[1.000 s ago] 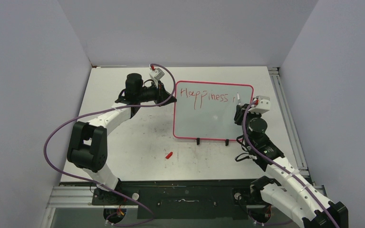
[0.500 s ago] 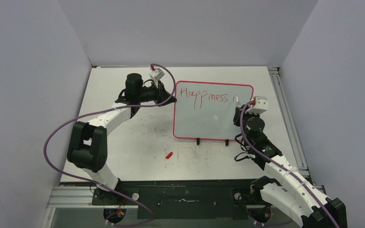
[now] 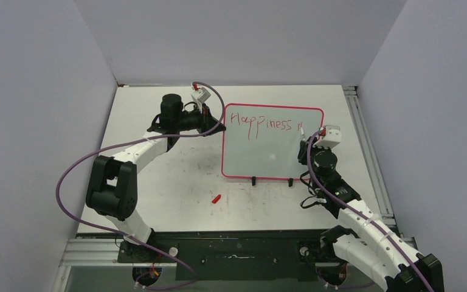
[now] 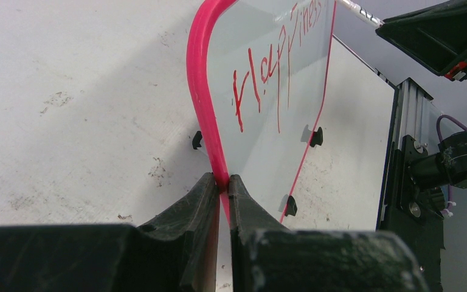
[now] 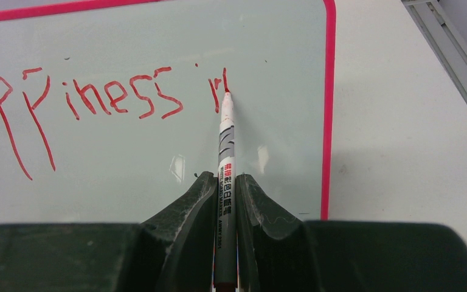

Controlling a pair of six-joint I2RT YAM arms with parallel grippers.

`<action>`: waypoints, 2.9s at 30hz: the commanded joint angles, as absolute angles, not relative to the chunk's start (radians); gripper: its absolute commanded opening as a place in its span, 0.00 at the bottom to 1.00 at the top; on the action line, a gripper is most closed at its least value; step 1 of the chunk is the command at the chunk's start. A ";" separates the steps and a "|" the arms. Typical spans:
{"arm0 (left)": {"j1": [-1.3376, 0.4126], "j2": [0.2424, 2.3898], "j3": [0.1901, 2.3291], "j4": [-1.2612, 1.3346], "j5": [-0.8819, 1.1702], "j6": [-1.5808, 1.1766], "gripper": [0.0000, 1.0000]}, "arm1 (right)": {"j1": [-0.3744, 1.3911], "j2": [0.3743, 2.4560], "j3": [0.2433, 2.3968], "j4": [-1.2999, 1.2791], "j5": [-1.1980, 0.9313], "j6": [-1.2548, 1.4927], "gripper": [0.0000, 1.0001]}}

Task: Write a sentence on the whiteboard

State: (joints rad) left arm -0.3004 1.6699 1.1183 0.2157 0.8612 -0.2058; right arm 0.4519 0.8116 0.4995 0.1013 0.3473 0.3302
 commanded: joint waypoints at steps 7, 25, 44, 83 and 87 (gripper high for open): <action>-0.298 1.604 1.139 0.265 0.872 -0.192 0.00 | 0.447 0.775 0.471 0.059 0.319 0.364 0.05; -0.298 1.605 1.139 0.265 0.873 -0.190 0.00 | 0.447 0.821 0.497 0.201 0.357 0.313 0.05; -0.298 1.602 1.139 0.263 0.872 -0.189 0.00 | 0.444 0.848 0.512 0.214 0.413 0.313 0.05; -0.296 1.595 1.141 0.253 0.874 -0.183 0.00 | 0.445 0.773 0.471 0.062 0.383 0.371 0.05; -0.296 1.591 1.139 0.250 0.874 -0.181 0.00 | 0.446 0.751 0.502 0.035 0.381 0.368 0.05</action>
